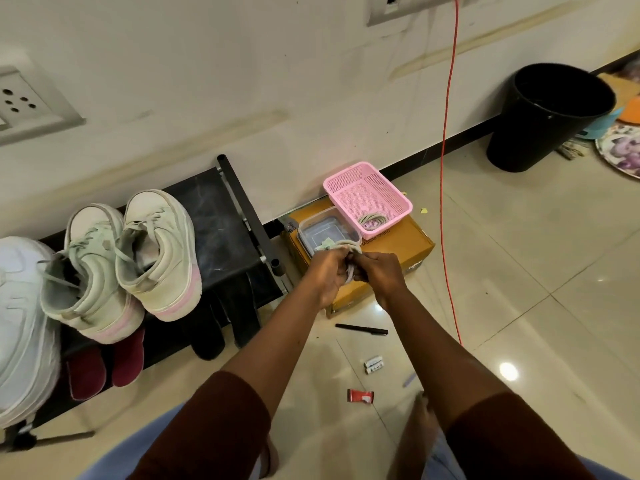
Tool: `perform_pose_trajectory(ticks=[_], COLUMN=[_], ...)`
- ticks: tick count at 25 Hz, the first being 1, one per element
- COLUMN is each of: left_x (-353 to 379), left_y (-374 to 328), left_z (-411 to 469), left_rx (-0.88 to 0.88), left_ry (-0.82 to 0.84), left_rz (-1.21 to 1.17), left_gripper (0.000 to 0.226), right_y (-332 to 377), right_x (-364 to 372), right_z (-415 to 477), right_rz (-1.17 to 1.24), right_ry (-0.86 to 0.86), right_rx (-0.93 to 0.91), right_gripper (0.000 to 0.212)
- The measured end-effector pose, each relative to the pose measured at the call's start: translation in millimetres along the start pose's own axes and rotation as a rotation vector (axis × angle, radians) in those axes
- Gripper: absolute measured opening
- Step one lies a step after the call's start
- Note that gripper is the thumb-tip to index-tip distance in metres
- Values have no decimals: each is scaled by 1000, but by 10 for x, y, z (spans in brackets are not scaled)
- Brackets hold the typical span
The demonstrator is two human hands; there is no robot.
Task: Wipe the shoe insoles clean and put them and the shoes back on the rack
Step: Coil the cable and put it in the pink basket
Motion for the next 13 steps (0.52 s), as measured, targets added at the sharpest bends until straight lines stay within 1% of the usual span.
perform_pose_trajectory(ticks=[2,3,4,7,9,10,13], left_x=[15,19,26,94,143,163,217], left_y=[-88,-127,-158,-199,-231,-252,-325], left_z=[165,261,369,661,931,1085,1511], left_rx=[38,63,88,156,198,227,259], left_ry=[3,-23,-55,-163,-276,-320,-372], left_rz=[57,74,76,20,71,133,294], left_gripper=[29,30,29,19,17,17,23], right_y=[78,118,148,218,251,265,275], right_x=[-61,-79,-89,-121,-101,-79,-4], right_z=[192,306,434,893,1270,1463,2018], right_rz=[88,138,192,277,295,292,229], right_ry=[-9,-14,-20,-85,-150,-179,-269], right_rx=[7,17,25,40,53,66,120], right_gripper=[10,7,4,8,7,11,23])
Point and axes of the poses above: each hand's wrist, its own z-axis towards the middle knuckle, its own x-axis out of the palm, y = z × x, the point moved 2 cm from there along z, towards the middle knuckle, and after that the axes turned 7 degrees about z, right-handed, at the moved point
